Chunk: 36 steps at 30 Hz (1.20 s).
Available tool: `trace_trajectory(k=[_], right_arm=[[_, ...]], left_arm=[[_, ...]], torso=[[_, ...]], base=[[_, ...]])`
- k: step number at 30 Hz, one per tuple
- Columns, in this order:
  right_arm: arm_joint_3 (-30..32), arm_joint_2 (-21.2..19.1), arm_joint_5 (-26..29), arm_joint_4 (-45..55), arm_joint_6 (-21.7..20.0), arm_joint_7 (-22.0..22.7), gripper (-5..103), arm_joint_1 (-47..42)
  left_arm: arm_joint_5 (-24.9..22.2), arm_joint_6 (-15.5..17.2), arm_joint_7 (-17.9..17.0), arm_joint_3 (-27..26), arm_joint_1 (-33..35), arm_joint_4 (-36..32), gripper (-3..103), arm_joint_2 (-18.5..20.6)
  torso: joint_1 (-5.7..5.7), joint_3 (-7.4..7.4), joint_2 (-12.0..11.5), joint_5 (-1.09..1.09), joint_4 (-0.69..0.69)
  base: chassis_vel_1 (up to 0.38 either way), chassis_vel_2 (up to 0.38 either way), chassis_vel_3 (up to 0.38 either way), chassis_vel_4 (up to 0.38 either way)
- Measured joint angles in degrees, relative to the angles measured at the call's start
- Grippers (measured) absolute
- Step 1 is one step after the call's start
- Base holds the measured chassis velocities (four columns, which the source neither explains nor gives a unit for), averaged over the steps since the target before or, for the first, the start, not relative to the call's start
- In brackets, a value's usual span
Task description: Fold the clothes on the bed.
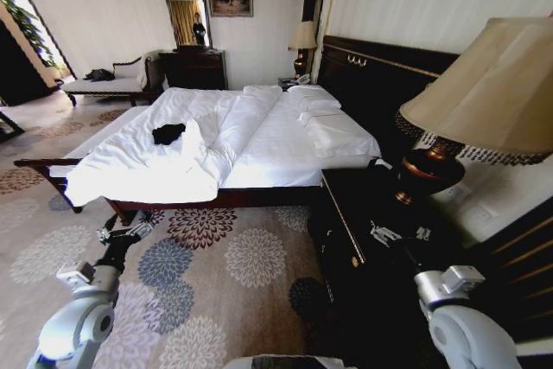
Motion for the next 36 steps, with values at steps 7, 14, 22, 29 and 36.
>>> trace_trajectory(k=[7, 14, 22, 29, 36], right_arm=[[-0.1, -0.1, -0.6, 0.0, 0.3, -0.3, 100, -0.5], [-1.4, 0.0, -1.2, -0.3, 0.3, -0.3, 100, -0.5], [-2.3, -0.1, -1.5, -0.4, 0.2, -0.3, 100, -0.5], [-2.0, 0.0, -2.0, 0.7, 0.0, -0.3, 100, -1.5], [-2.1, 1.6, -3.6, 1.4, 0.5, -0.7, 100, -3.2]], left_arm=[[0.6, 0.3, 0.3, 0.1, -0.2, 0.2, 100, 0.2], [2.0, 1.0, 0.3, 1.6, -0.4, -0.2, 100, -0.2], [2.4, 1.2, 0.2, 1.8, -0.4, -0.8, 100, -0.3], [2.0, 0.4, 0.7, 1.3, 0.7, -0.3, 100, -1.2], [2.2, 0.1, 1.0, 1.6, 1.8, -1.6, 100, -1.5]], torso=[[0.00, 0.00, 0.0, 0.00, 0.00], [0.00, 0.00, 0.0, 0.00, 0.00], [0.00, 0.00, 0.0, 0.00, 0.00], [-0.01, 0.00, 0.0, 0.00, 0.00], [0.00, 0.00, 0.0, -0.01, 0.00]], base=[[0.000, 0.000, 0.000, 0.000], [0.000, 0.000, 0.000, 0.000], [0.000, 0.000, 0.000, 0.000], [-0.028, 0.029, 0.044, -0.022], [-0.088, 0.078, 0.089, -0.071]])
